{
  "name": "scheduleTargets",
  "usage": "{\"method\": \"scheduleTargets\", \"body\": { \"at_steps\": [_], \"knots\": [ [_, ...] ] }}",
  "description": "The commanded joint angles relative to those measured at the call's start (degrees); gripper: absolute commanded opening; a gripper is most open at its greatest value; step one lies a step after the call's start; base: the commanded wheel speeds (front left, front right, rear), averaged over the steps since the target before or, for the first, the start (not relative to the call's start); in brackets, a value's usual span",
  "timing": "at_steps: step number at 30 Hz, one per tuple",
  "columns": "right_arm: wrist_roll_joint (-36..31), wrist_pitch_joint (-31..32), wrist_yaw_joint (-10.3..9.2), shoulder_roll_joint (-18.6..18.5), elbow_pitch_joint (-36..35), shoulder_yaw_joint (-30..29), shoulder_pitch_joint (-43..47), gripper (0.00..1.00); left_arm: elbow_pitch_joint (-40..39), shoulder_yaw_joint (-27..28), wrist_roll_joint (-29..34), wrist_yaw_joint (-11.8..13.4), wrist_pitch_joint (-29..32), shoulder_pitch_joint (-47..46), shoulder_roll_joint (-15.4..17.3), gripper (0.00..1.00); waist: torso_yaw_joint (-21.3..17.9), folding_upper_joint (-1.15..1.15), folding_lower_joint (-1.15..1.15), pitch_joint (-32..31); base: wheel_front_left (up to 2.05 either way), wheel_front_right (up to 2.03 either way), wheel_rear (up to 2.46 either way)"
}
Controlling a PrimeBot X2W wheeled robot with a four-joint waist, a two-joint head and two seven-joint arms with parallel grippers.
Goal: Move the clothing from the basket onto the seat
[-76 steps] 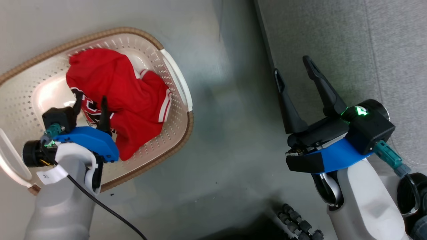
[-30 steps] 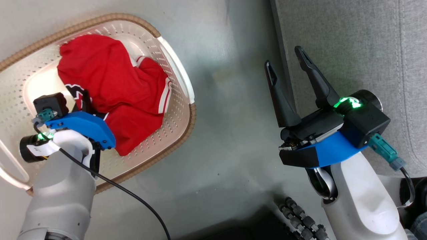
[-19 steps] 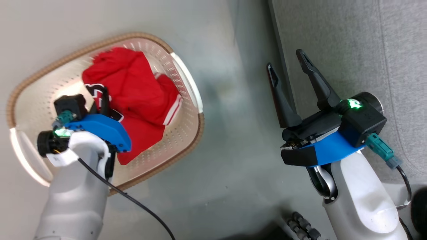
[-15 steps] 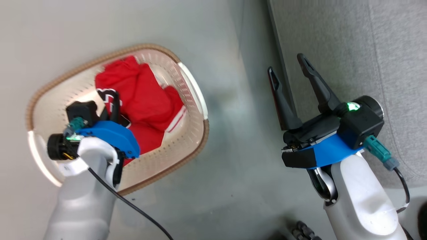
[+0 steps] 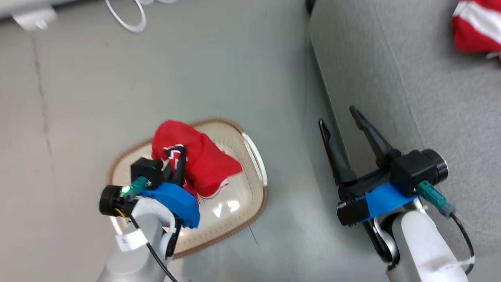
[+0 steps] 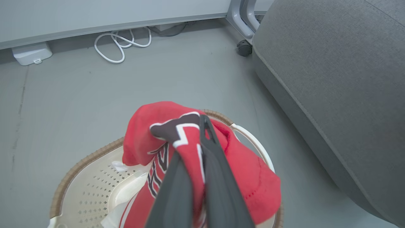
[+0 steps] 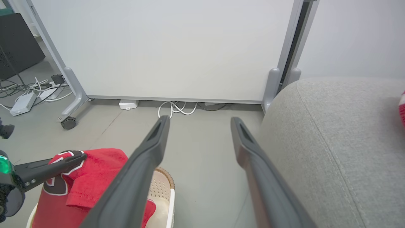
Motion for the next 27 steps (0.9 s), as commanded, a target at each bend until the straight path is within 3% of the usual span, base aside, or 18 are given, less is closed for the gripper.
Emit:
{"method": "scheduleTargets", "body": {
  "at_steps": [1,12,27],
  "knots": [
    [0.10,0.40,0.01,-0.46,-0.22,-0.14,1.44,1.00,-0.72,-0.90,-0.05,-0.51,-0.28,1.01,-0.16,0.00,2.63,0.00,0.01,-6.58,0.00,0.00,0.00],
    [0.08,3.65,0.01,-0.58,-0.84,-0.96,8.05,1.00,-4.42,-12.35,-5.37,-0.50,-0.28,1.59,-0.62,0.00,6.15,0.00,0.01,-18.78,0.00,0.00,0.00],
    [0.85,4.56,0.01,0.29,-0.73,-1.05,12.19,1.00,-3.97,-25.17,-15.49,-0.50,1.24,-8.66,-0.62,0.00,9.00,0.00,0.01,-24.71,0.00,0.00,0.00]
  ]
}}
